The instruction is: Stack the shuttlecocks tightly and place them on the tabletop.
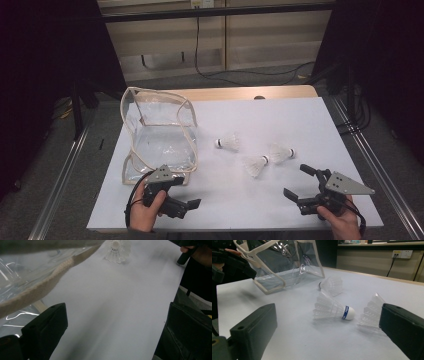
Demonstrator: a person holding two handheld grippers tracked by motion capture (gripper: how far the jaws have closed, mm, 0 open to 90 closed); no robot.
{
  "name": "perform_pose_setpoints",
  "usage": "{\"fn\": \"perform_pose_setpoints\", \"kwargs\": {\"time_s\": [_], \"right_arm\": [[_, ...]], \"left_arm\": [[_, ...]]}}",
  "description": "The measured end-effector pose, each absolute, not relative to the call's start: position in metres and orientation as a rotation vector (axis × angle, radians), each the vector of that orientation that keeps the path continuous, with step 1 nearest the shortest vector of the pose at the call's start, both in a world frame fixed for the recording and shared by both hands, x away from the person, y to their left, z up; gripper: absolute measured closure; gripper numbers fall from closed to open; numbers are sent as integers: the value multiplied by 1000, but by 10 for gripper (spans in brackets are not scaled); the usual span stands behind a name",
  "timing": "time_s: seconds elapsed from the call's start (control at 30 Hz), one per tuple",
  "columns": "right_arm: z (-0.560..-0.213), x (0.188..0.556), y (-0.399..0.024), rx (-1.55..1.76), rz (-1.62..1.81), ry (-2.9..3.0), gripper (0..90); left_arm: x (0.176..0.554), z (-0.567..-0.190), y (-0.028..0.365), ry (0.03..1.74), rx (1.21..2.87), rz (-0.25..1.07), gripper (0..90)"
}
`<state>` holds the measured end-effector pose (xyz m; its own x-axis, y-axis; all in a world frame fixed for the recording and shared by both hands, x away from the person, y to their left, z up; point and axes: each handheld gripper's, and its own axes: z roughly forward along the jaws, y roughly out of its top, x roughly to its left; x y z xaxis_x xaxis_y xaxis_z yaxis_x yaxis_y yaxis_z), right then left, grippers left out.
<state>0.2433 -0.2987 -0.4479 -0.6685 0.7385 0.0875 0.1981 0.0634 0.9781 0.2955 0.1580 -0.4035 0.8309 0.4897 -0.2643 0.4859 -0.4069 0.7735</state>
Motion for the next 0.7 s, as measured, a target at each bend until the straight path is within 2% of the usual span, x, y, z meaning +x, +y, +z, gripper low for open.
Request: {"fn": "perform_pose_setpoints", "kwargs": {"time_s": [0.7], "right_arm": [[-447, 249, -302, 956, 1628, 1897, 10]], "left_arm": [[296, -401, 184, 740, 2045, 39, 38]]}}
